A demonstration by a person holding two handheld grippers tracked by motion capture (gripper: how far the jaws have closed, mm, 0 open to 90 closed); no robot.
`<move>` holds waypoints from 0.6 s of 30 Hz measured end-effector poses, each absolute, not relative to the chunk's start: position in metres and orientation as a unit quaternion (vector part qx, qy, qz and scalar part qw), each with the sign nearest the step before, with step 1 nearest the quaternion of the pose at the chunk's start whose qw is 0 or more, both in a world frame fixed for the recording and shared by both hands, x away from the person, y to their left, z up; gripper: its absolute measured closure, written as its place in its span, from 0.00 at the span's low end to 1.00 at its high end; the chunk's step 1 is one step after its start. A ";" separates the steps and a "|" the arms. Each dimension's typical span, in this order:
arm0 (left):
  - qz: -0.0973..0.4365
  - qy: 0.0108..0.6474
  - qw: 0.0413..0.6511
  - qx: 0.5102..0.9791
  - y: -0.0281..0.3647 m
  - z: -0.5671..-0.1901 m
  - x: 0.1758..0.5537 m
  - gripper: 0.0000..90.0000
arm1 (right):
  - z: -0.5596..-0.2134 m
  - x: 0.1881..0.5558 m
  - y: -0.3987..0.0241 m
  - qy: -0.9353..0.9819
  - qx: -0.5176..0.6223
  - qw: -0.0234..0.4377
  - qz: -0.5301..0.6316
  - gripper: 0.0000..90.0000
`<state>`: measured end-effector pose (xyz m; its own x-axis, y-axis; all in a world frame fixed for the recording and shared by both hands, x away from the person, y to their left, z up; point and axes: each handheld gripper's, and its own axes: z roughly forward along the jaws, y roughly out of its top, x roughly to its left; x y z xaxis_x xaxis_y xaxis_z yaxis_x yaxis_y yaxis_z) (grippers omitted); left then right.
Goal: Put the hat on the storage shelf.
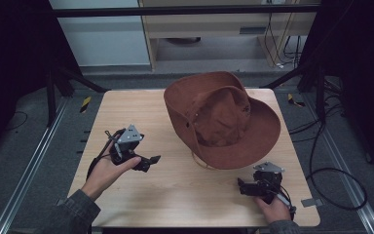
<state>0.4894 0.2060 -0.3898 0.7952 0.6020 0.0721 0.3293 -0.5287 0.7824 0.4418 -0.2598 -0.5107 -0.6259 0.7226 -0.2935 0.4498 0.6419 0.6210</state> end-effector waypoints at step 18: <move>0.169 0.322 0.380 0.851 0.240 -0.434 0.496 0.04 | -0.511 0.442 -0.260 0.865 0.339 0.269 0.254 0.01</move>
